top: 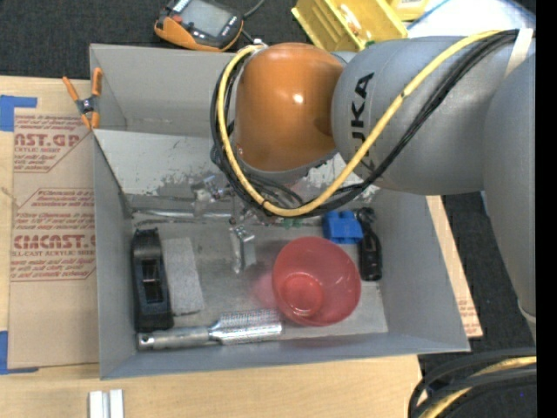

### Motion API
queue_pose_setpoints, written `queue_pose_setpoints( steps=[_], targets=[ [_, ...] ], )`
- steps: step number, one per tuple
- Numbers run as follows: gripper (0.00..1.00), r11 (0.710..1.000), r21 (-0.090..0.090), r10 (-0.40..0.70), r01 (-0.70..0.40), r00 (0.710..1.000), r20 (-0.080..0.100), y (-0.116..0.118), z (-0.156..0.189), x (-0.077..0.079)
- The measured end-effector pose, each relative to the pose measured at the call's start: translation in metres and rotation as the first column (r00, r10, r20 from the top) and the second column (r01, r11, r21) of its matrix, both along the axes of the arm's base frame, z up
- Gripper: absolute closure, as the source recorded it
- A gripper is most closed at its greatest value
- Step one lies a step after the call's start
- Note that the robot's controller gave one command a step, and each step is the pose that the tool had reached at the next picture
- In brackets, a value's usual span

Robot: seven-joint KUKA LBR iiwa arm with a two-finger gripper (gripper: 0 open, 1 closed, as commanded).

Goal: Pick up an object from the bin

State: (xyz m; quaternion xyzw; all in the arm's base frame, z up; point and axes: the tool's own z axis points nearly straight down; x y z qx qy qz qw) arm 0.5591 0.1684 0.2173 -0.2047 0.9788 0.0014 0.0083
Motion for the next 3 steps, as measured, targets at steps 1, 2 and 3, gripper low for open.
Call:
queue_pose_setpoints(
  steps=[1,2,3],
  targets=[
    [0.0,0.99,0.001,-0.139,0.139,0.99,-0.007,-0.004,0.069,0.002],
    [0.0,0.985,0.001,-0.175,0.175,0.985,-0.008,-0.024,0.067,0.026],
    [0.0,0.994,0.004,-0.107,0.107,0.994,0.011,-0.094,0.142,0.017]
  ],
)
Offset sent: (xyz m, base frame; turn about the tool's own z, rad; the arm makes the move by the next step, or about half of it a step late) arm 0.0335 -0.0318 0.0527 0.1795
